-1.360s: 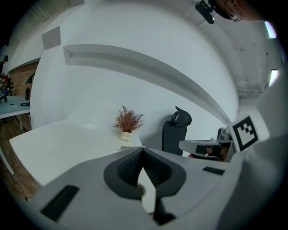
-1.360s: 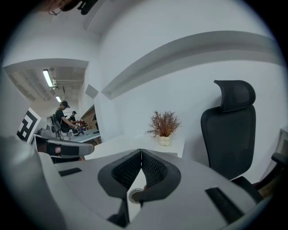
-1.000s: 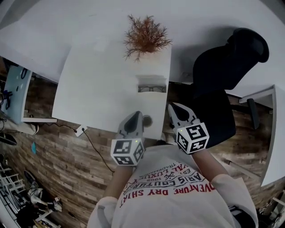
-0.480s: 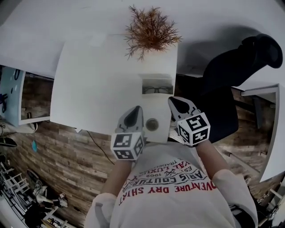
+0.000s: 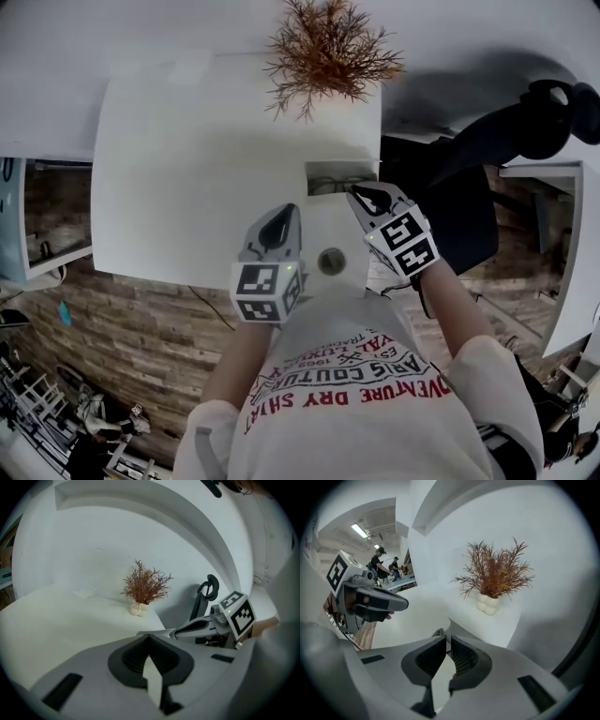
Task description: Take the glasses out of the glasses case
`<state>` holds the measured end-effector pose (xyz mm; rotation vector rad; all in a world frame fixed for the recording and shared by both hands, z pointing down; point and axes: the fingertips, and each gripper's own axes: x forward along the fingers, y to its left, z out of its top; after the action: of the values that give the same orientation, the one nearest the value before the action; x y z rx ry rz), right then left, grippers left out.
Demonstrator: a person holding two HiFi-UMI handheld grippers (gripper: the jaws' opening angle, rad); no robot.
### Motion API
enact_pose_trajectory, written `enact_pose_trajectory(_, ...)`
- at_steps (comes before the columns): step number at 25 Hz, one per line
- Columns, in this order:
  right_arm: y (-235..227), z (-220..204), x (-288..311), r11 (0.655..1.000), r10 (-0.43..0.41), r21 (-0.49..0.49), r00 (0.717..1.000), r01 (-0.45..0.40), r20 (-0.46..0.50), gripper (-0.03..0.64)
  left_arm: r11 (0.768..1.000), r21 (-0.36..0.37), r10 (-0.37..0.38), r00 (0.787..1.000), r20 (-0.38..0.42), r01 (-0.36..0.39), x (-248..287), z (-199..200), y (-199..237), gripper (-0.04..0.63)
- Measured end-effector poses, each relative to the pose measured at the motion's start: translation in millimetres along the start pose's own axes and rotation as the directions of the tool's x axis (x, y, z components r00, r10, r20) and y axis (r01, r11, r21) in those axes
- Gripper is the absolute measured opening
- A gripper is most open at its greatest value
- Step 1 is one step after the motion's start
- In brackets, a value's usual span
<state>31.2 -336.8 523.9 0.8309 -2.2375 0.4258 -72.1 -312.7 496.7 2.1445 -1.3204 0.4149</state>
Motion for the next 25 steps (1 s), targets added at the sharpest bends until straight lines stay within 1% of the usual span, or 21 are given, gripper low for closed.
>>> enact_pose_trajectory(1,1,-1,6,1.000,0.017,-0.016,1.000,-0.018,-0.023,0.033,1.000,-0.002,0.002,1.000,-0.006,-0.002,2,-2,4,0.002)
enact_pose_trajectory(2,2,-2,12,0.999,0.033,-0.029,0.998,-0.035,-0.043,0.067,1.000,-0.005,0.006,1.000,-0.014,-0.006,4,-4,9,0.002)
enact_pose_trajectory(3,3,-3,17,0.998,0.045,-0.045,0.997,-0.048,-0.063,0.081,1.000,-0.009,0.009,1.000,-0.021,-0.009,6,-6,14,0.002)
enact_pose_trajectory(6,2,-4,32,0.991,0.058,-0.112,0.991,-0.072,-0.118,0.097,1.000,-0.022,0.014,0.999,-0.032,-0.014,9,-9,25,0.002)
enact_pose_trajectory(8,2,-8,40,0.983,0.079,-0.153,0.982,-0.106,-0.171,0.104,1.000,-0.027,0.014,0.999,-0.035,-0.015,10,-10,29,0.002)
enact_pose_trajectory(10,2,-13,46,0.966,0.094,-0.213,0.968,-0.146,-0.234,0.107,0.999,-0.030,0.013,0.999,-0.038,-0.014,10,-10,31,0.002)
enact_pose_trajectory(13,-1,-24,53,0.930,0.094,-0.308,0.941,-0.200,-0.326,0.109,0.999,-0.041,0.016,0.999,-0.043,-0.018,8,-13,34,0.002)
enact_pose_trajectory(19,-4,-37,65,0.895,0.141,-0.326,0.887,-0.304,-0.440,0.109,0.998,-0.061,0.029,0.998,-0.055,-0.032,3,-19,42,0.002)
enact_pose_trajectory(21,-6,-42,68,0.883,0.154,-0.326,0.864,-0.339,-0.479,0.104,0.997,-0.070,0.033,0.998,-0.058,-0.037,3,-21,44,0.002)
enact_pose_trajectory(23,-7,-46,71,0.874,0.174,-0.314,0.842,-0.371,-0.510,0.078,0.996,-0.076,0.034,0.998,-0.059,-0.039,3,-22,44,0.002)
enact_pose_trajectory(25,-7,-47,72,0.867,0.193,-0.303,0.828,-0.395,-0.527,0.067,0.996,-0.079,0.035,0.998,-0.061,-0.039,3,-23,44,0.002)
